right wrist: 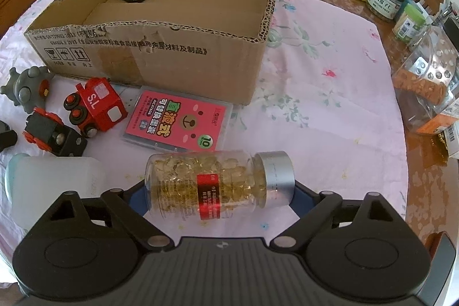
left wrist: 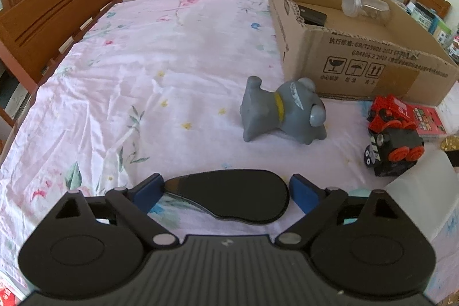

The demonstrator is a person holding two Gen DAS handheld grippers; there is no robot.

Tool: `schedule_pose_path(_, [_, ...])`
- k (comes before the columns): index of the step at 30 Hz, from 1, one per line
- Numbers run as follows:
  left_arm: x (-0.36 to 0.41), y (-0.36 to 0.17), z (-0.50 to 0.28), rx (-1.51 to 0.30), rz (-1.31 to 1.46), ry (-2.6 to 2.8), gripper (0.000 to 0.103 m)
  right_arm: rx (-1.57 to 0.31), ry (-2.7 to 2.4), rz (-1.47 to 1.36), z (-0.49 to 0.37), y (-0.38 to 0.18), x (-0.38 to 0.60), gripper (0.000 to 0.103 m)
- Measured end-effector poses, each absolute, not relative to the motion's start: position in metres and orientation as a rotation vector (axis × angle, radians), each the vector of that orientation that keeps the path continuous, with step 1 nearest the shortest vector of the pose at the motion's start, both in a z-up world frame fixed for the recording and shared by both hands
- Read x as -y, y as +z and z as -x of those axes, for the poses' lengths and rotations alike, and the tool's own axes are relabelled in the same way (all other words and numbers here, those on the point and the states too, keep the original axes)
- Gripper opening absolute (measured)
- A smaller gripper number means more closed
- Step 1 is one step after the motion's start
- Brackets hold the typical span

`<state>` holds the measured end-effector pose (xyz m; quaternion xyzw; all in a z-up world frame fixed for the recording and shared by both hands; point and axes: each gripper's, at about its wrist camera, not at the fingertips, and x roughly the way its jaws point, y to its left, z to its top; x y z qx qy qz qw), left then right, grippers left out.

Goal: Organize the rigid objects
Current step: 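Lift the black paddle and capsule bottle and carry both toward the box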

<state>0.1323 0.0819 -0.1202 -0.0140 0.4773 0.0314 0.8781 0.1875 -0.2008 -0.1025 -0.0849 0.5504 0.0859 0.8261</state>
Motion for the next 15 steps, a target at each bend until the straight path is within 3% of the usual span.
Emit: schedule_pose_path(15, [-0.0865,-0.1165,-0.1329,-1.027,-0.008,0.003,0.090,-1.186,0.186,0.200,-0.1893,-0.1013,0.1986,0.096])
